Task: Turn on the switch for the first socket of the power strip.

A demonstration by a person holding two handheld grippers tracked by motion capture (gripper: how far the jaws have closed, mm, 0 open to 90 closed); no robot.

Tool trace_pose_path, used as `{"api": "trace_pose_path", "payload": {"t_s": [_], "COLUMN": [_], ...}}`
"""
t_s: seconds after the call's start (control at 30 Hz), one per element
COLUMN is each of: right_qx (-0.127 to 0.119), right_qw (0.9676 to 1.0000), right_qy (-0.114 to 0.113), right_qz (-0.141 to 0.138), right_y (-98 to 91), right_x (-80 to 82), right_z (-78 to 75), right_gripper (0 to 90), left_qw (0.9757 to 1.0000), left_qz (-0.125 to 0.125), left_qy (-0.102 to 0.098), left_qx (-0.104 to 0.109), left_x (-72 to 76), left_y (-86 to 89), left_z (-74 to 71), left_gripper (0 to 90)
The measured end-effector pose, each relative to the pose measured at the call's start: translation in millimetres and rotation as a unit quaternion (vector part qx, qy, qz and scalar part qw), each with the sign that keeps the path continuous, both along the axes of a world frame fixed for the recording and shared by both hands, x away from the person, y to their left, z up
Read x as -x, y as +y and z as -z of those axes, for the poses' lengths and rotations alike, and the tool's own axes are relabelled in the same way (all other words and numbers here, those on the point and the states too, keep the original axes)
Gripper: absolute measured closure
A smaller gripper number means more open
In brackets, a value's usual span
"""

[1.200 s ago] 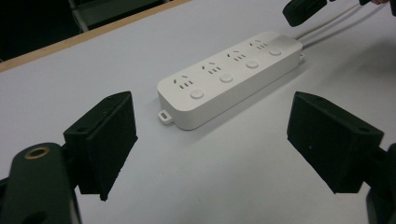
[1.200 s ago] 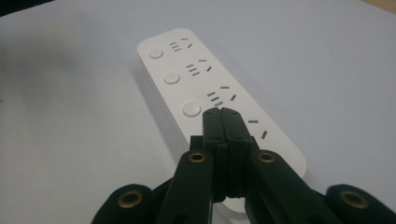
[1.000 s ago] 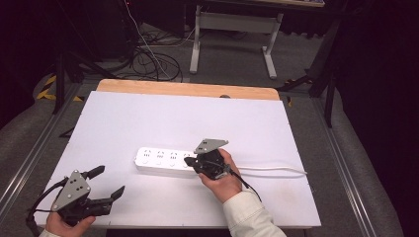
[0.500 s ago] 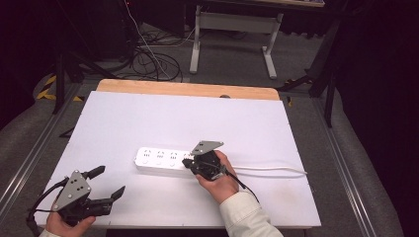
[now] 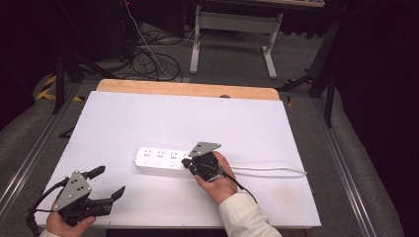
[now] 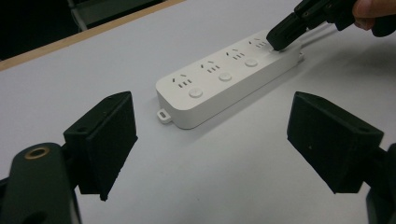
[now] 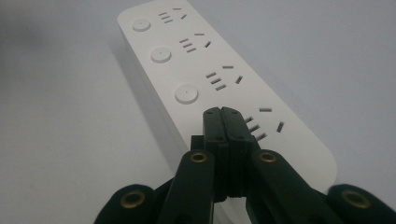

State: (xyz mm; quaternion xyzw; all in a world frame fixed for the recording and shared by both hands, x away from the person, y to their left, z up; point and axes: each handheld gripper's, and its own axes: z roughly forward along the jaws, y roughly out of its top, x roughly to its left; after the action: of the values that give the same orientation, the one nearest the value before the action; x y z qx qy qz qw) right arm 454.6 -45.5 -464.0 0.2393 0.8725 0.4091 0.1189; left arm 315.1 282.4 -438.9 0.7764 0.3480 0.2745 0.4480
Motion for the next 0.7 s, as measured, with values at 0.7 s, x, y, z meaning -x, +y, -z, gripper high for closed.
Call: {"api": "trace_pose_path", "payload": {"t_s": [0.7], "right_qx": [0.010], "right_qw": [0.9994], "right_qy": [-0.031], "right_qz": [-0.006], "right_y": [4.7], "right_x": [4.6], "right_z": [4.4], "right_gripper": [90.0], "left_qw": [1.0000], "left_qz": [0.000], "left_qy": [-0.001], "left_qx": [-0.001], "left_x": [1.3], "left_y": [0.4], "left_z": [-0.3], "left_gripper": [16.3]}}
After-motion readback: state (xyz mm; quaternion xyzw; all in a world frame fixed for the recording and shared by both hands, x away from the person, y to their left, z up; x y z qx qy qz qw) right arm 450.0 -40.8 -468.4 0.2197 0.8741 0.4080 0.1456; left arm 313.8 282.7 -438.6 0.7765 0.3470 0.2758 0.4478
